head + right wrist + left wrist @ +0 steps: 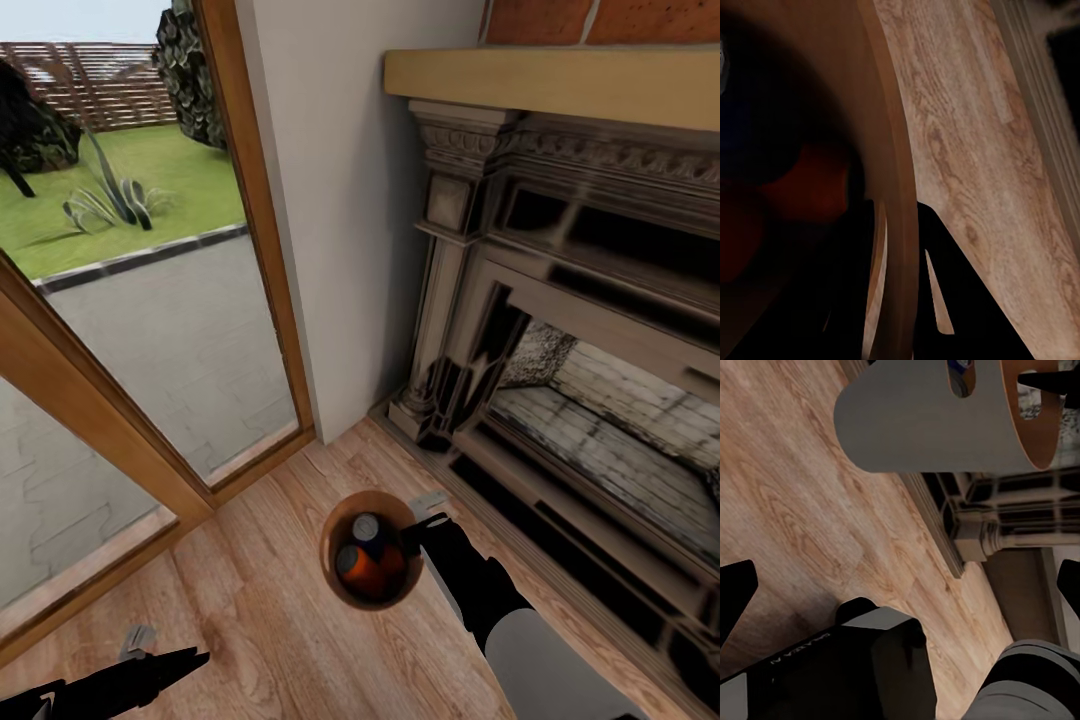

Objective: Put the three can of soda from the living room inside the tash can in the kitchen.

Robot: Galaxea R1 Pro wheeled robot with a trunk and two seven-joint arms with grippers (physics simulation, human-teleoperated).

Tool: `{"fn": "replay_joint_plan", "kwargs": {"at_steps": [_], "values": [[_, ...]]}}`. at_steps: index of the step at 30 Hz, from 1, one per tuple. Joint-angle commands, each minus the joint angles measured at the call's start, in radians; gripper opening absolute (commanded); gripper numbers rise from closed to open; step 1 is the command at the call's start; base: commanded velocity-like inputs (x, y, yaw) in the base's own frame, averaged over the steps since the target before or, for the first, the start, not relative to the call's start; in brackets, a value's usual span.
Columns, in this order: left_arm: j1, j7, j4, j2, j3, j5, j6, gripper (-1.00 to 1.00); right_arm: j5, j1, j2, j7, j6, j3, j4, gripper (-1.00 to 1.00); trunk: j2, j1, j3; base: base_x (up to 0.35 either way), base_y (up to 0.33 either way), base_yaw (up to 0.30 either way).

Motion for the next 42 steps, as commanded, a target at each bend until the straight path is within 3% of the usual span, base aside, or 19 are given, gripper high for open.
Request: {"fn": "replay_joint_plan", "kwargs": {"at_steps": [1, 25, 32, 42], "values": [[0.000, 0.000, 0.000, 0.000, 0.000, 0.000, 0.000, 1.00, -0.009, 0.000, 0.000, 0.005, -0.001, 0.000, 0.000, -1.00, -0.007, 0.004, -0.003, 0.000, 0.000, 0.000], [0.000, -0.001, -0.001, 0.000, -0.001, 0.000, 0.000, 1.00, -0.009, 0.000, 0.000, 0.005, -0.003, 0.000, -0.001, -1.00, -0.175, 0.096, -0.078, 0.000, 0.000, 0.000], [0.000, -0.002, -0.001, 0.000, -0.001, 0.000, 0.000, 1.00, -0.009, 0.000, 0.000, 0.005, -0.096, 0.001, -0.002, -1.00, -0.224, 0.123, -0.100, 0.000, 0.000, 0.000], [0.000, -0.008, -0.004, 0.001, -0.001, 0.000, 0.000, 1.00, -0.009, -0.001, 0.000, 0.005, -0.109, 0.001, -0.002, -1.00, -0.294, 0.161, -0.132, 0.000, 0.000, 0.000]]}}
